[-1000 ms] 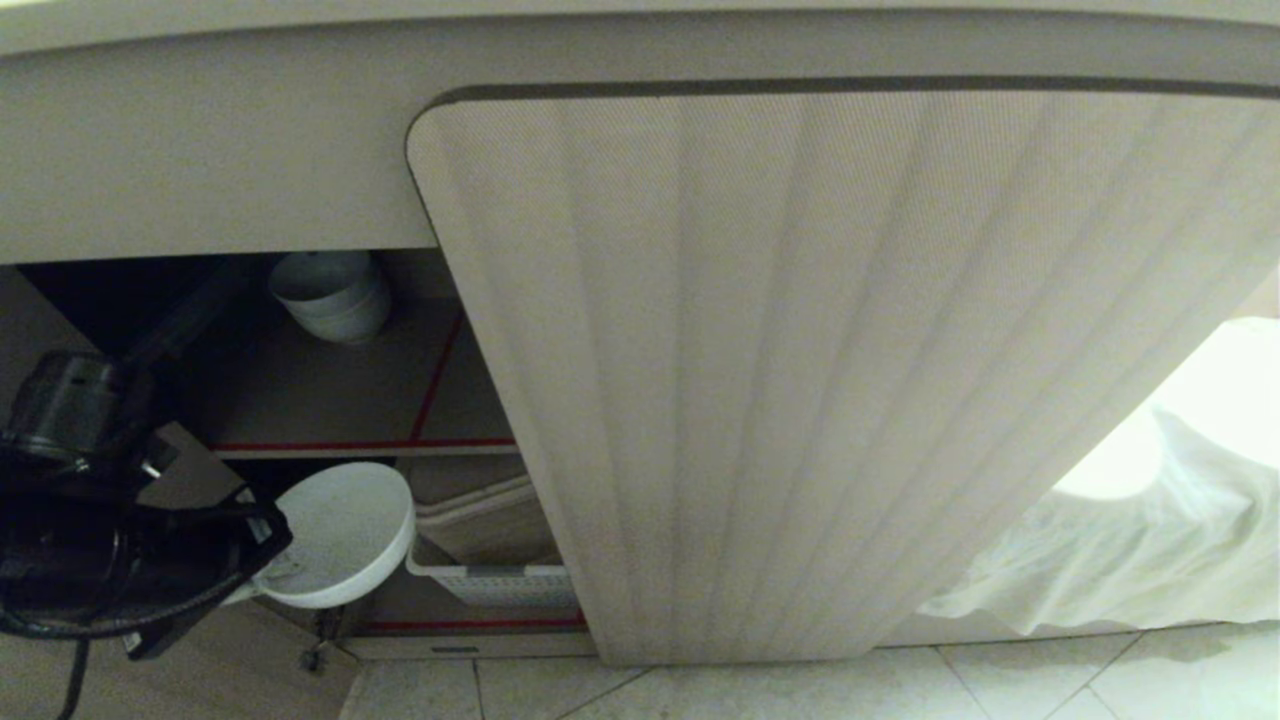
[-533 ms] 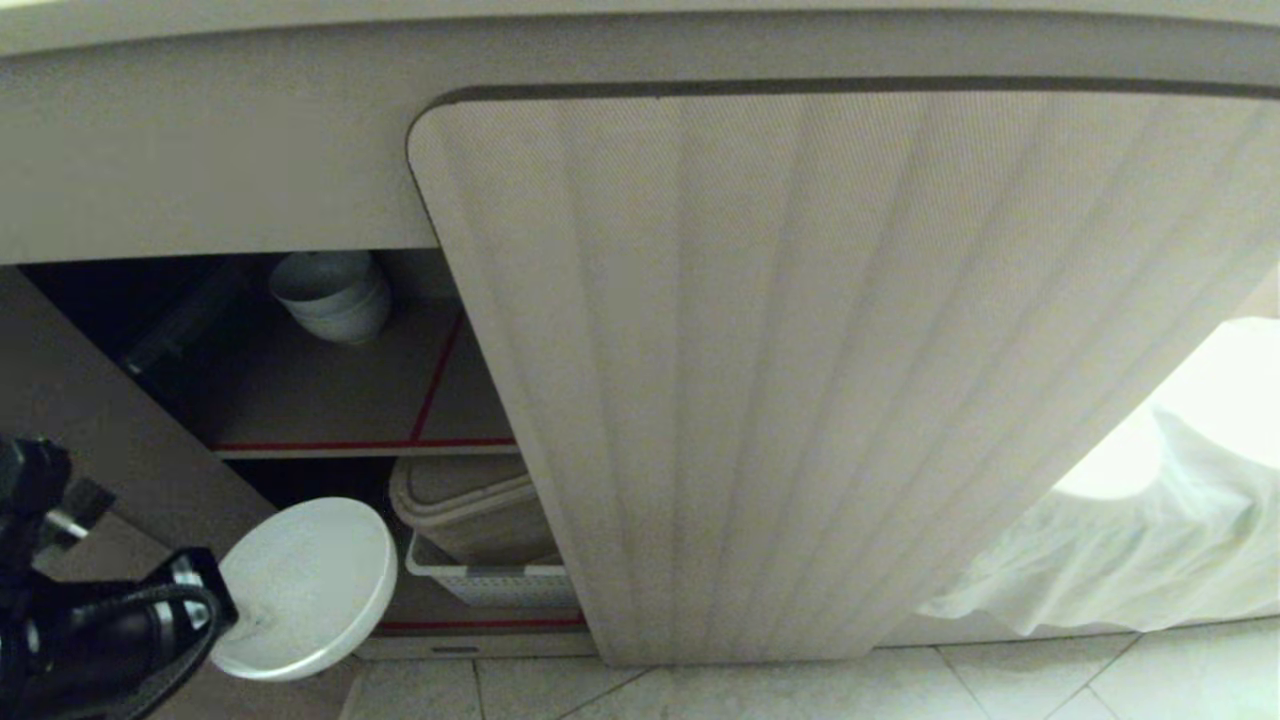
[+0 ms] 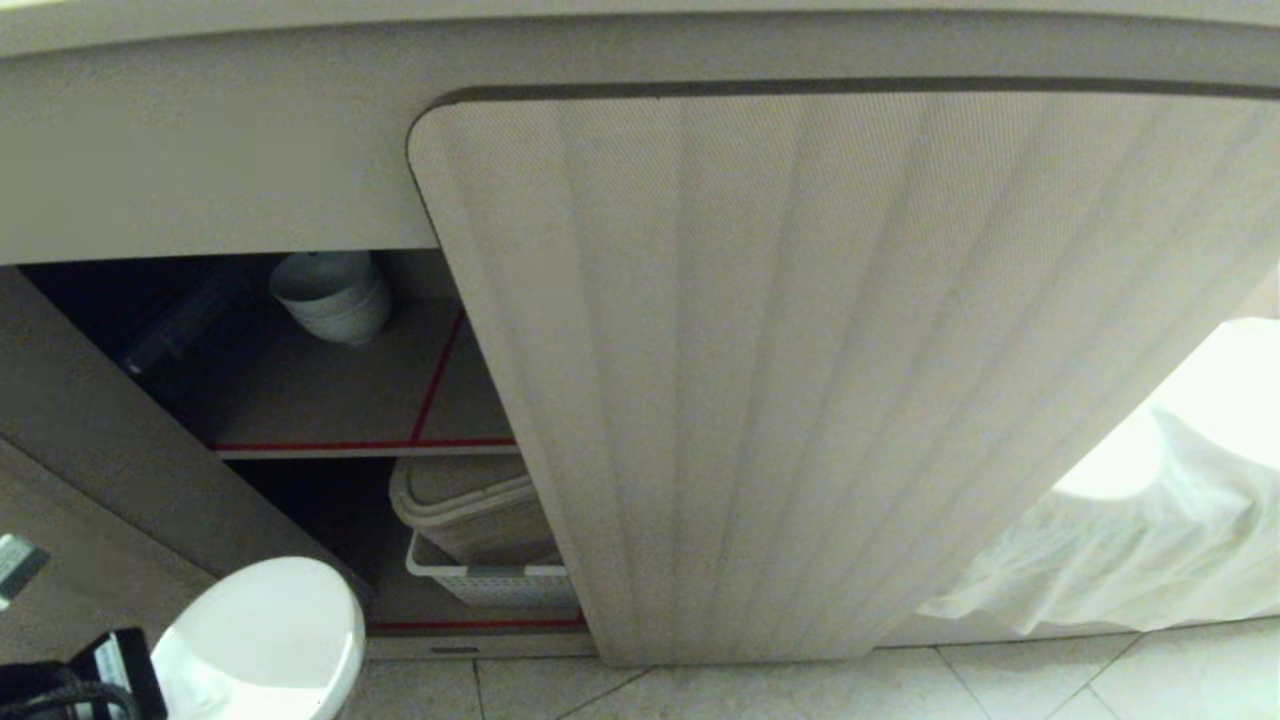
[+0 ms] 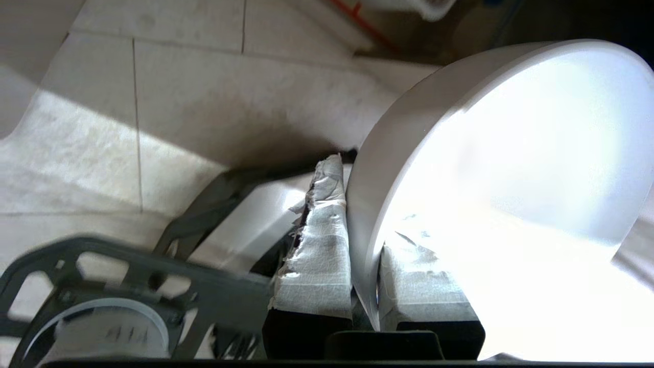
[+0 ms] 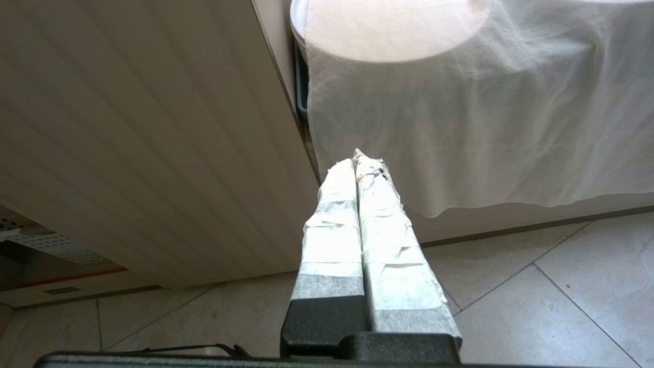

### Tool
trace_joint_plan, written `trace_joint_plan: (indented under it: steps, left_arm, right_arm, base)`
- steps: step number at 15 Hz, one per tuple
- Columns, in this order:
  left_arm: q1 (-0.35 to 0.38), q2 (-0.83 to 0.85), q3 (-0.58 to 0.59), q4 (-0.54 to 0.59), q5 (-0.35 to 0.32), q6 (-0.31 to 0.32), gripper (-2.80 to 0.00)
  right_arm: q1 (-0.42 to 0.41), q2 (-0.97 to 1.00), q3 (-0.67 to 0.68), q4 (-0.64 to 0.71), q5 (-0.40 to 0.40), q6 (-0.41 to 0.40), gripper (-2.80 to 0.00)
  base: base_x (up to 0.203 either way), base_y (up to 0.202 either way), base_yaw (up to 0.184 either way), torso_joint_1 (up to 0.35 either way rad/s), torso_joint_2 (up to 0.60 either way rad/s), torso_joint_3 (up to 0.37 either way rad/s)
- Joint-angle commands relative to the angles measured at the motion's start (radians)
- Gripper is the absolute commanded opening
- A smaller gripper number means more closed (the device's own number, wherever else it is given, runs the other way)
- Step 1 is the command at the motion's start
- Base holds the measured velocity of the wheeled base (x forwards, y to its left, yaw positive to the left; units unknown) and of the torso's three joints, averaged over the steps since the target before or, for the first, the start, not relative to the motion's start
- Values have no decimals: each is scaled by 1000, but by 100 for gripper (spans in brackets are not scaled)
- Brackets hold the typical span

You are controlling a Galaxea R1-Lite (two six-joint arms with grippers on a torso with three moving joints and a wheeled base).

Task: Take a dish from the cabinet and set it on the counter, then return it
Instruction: Place it on the table

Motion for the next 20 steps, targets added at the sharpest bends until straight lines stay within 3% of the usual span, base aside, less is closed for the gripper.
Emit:
trace_joint_plan:
  steps: [1,6,20]
  left_arm:
    - [-21,-31,-3,14,0,-4,-280]
    - [-25,-59,-3,62,0,-3,-280]
    - [-84,-74,4,64,-2,-4,-280]
  right_arm:
    - [0,1,0,0,0,1,-280]
    - [0,1,0,0,0,1,-280]
    - [0,1,0,0,0,1,-280]
  base:
    - [0,0,0,0,0,0]
    - [0,0,0,0,0,0]
    - [0,0,0,0,0,0]
